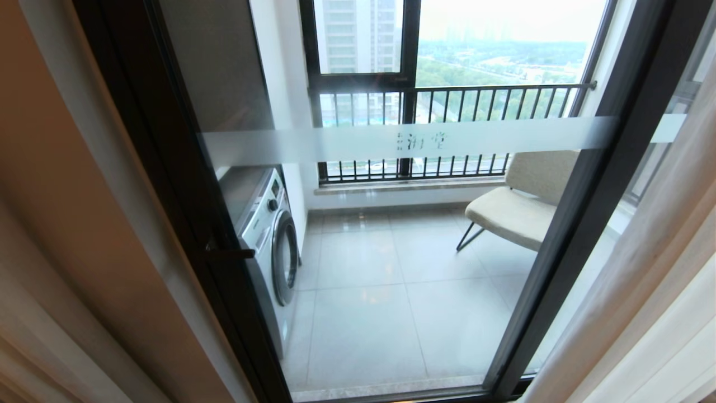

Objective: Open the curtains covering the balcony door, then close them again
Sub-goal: Pull the inner curtains open on both sides

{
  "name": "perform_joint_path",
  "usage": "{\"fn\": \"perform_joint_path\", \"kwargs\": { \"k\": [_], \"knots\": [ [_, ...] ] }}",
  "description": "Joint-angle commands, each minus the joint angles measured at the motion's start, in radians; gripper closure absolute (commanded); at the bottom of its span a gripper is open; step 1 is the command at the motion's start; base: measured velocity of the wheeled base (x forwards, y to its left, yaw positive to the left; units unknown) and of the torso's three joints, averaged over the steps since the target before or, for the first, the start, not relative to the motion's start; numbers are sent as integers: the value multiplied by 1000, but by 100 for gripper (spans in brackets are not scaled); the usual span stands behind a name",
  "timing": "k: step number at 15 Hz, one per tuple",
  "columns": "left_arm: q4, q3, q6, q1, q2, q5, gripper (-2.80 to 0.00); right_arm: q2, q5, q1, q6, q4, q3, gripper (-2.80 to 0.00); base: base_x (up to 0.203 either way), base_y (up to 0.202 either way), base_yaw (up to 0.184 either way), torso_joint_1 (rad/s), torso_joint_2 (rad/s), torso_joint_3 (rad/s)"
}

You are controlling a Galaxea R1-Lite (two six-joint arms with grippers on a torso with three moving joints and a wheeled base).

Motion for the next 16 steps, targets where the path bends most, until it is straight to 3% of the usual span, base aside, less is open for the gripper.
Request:
{"fn": "perform_joint_path", "kwargs": {
  "k": [1,16],
  "knots": [
    [38,5,4,-7,-126,2,0,2,0,0,0,0,0,0,0,0,0,0,0,0],
    [42,6,4,-7,-166,2,0,1,0,0,0,0,0,0,0,0,0,0,0,0]
  ]
}}
